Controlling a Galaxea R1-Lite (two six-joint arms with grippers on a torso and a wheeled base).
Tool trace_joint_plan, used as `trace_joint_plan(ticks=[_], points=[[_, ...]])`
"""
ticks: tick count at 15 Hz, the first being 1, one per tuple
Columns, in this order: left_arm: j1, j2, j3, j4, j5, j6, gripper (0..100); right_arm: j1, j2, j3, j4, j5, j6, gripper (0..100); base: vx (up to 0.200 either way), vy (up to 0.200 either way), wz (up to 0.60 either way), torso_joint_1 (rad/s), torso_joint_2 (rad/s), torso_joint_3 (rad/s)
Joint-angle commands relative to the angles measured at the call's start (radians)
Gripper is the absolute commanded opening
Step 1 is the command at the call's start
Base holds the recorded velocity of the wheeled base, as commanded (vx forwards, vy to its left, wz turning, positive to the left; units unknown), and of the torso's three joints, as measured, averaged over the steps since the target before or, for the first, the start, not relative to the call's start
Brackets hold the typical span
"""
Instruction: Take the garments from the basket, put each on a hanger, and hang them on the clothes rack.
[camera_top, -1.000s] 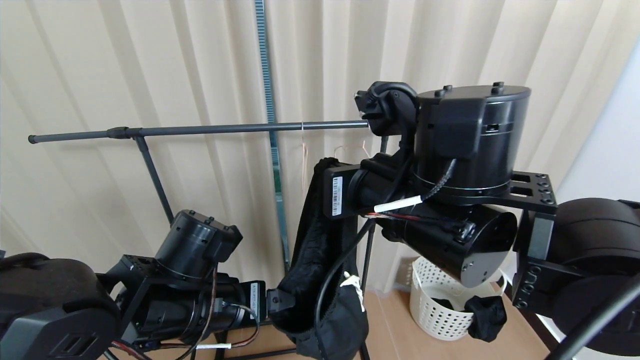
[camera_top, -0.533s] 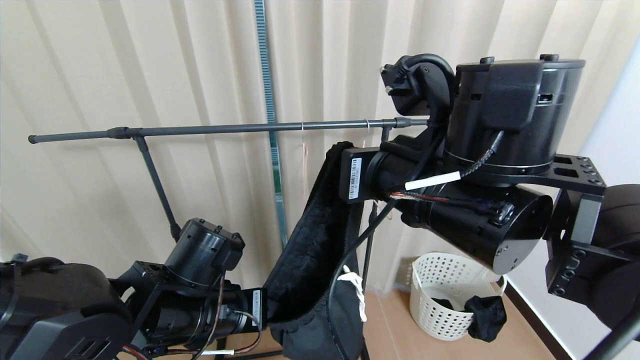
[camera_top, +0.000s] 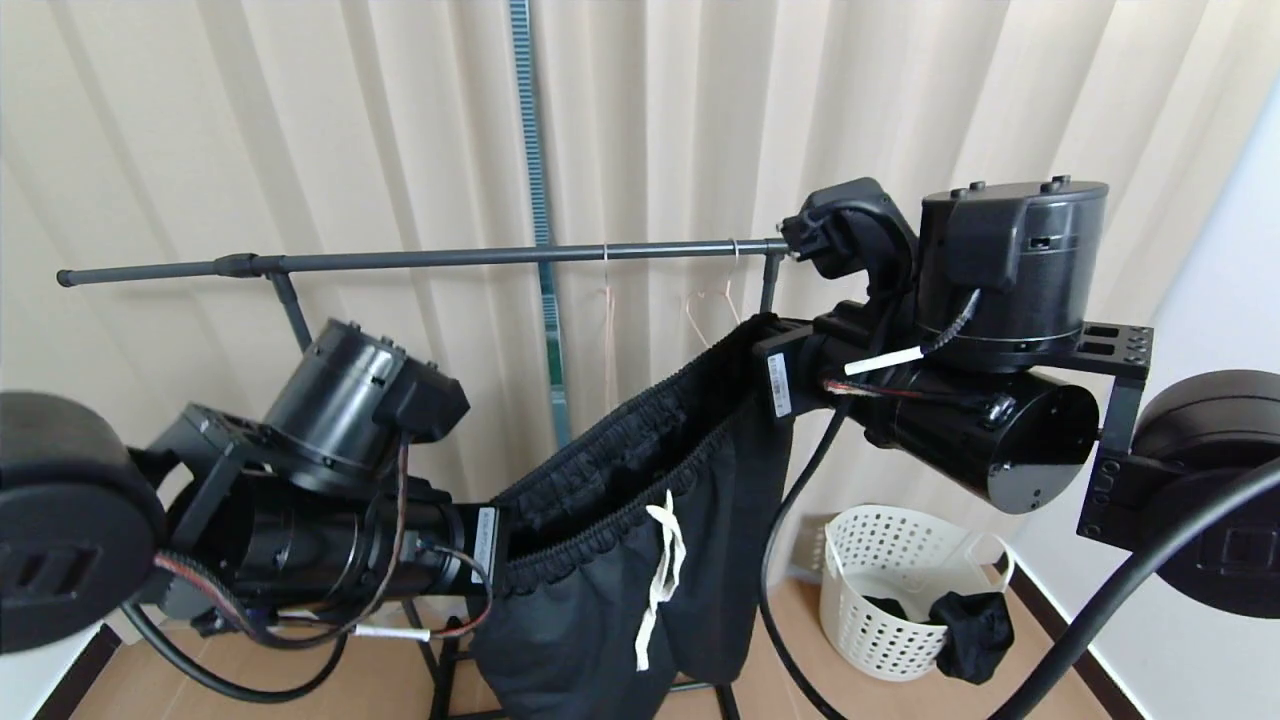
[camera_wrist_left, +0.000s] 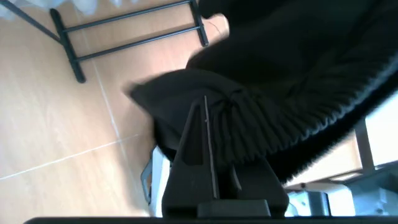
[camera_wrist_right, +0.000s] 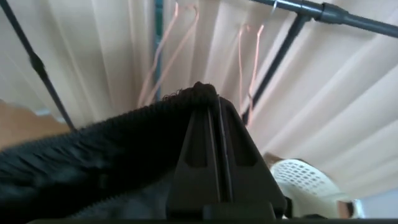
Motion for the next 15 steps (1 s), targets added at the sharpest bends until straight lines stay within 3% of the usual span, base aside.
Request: trace_joint_plan(ticks=[1, 3, 4, 11, 15], points=[[0.007, 0.059, -0.318, 0.286, 0.012, 0.018, 0, -0.028, -0.014, 0.024, 0.047, -0.001, -0.025, 0, 0.000, 0.000, 0.00, 0.000, 0.00, 0.000], [0.011, 0.142, -0.447, 0.414, 0.026, 0.021, 0, -0.050, -0.040, 0.001, 0.170, -0.001, -0.026, 0, 0.000, 0.000, 0.00, 0.000, 0.00, 0.000], [0.027, 0.167, -0.460, 0.432, 0.051, 0.024, 0, -0.064, -0.043, -0.010, 0.197, -0.001, -0.026, 0, 0.000, 0.000, 0.00, 0.000, 0.00, 0.000], [0.079, 0.132, -0.449, 0.437, 0.083, 0.068, 0, -0.217, -0.048, -0.019, 0.226, 0.001, -0.126, 0, 0.000, 0.000, 0.00, 0.000, 0.00, 0.000], [0.077, 0.105, -0.458, 0.431, 0.083, 0.097, 0, -0.217, -0.086, 0.050, 0.228, 0.006, -0.184, 0, 0.000, 0.000, 0.00, 0.000, 0.00, 0.000]])
